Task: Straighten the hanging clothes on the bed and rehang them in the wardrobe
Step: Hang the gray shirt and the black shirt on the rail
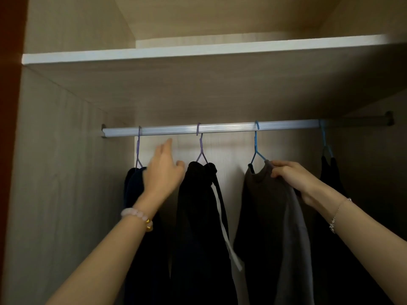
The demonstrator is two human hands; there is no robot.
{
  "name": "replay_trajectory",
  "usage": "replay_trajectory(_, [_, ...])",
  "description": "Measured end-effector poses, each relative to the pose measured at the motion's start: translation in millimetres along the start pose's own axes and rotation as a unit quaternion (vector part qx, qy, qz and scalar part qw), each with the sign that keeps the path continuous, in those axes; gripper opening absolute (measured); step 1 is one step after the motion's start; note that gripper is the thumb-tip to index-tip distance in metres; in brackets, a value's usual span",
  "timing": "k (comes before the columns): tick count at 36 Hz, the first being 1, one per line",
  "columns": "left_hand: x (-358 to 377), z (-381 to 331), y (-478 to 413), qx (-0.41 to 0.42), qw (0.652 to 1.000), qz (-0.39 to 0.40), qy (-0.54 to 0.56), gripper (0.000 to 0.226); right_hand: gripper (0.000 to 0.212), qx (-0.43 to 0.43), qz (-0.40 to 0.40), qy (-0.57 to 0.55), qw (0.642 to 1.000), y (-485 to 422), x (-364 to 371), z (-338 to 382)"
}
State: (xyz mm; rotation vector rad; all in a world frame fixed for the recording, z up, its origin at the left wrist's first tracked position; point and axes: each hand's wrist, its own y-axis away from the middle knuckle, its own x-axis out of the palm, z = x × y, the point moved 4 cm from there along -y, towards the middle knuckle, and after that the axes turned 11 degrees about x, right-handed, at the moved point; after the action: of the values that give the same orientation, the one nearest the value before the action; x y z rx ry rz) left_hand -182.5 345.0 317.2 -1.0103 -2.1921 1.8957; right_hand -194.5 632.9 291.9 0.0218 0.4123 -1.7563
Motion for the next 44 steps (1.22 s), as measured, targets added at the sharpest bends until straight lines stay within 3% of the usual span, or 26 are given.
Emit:
replay_trajectory(2, [-15.0,15.4,-0.5,-0.021,0.986,0.015,-0.166,0.059,0.047,0.0,0.004,-0.001,1.0,1.4,1.8,-0.2])
replay_trajectory(4, [-21.7,32.2,2.4,-0.096,0.97,0.08,-0.21,0.055,0.047,-0.002,0.01,0.0,1.0,3.6,3.7,0.7])
replay_trajectory(8, [-28.0,49.6,7.4,-0.159,0.953,0.144,-0.215,0.035,0.047,0.001,0.016,-0.004,1.0,5.0,6.1,2.1])
replay_trajectory(22, [-57.7,96.7,13.4,-0.198,0.953,0.073,-0.218,0.034,0.045,-0.01,0.004,-0.019,1.0,9.4,4.6,2.3])
replay_trajectory(44, [-56.9,121.4,8.7,-0.121,0.974,0.086,-0.173,0.028,0.046,-0.002,0.025,-0.034,0.999,12.1,-1.8,-2.0])
